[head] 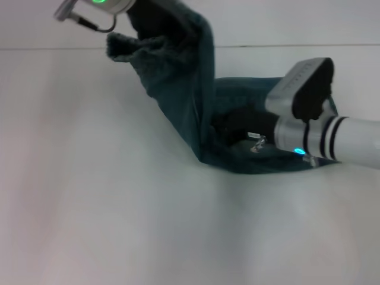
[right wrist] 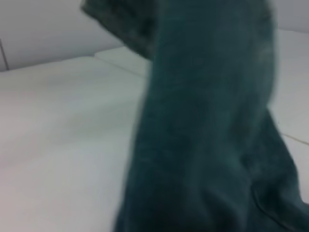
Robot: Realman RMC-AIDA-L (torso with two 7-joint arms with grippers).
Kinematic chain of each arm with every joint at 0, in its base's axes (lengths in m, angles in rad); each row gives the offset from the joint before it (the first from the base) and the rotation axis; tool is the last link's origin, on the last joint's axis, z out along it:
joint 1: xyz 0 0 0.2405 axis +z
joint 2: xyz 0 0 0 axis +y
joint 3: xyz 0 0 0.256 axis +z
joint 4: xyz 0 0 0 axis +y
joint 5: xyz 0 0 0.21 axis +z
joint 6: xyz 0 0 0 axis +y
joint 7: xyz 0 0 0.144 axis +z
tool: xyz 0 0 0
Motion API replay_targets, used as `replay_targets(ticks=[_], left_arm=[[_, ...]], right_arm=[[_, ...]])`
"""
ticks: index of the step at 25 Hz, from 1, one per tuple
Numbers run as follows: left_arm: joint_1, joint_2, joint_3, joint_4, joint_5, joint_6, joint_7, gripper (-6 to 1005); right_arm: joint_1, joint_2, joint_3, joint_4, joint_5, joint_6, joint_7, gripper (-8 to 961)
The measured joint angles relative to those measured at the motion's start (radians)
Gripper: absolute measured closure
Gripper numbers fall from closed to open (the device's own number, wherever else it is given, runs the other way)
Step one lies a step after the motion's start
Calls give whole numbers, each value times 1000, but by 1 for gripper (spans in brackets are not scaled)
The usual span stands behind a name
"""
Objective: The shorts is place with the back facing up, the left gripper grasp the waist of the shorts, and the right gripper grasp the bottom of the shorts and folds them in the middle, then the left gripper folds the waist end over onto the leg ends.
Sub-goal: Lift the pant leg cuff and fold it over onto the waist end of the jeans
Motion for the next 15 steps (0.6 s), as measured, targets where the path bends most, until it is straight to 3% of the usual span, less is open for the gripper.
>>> replay_targets(ticks=[8,11,15], left_arm=[[-67,0,40,-84,2,-23,-4,951],[-69,0,67,-99,3,-41,-4,948],[-69,0,108,-119,3,-65,-3,944]], right_arm=[[47,2,-2,51,-12,-12,-35,952],[1,-7,4,39,-8,-57,-51,952],[-129,-20,1,-72,-8,-185,-19,952]])
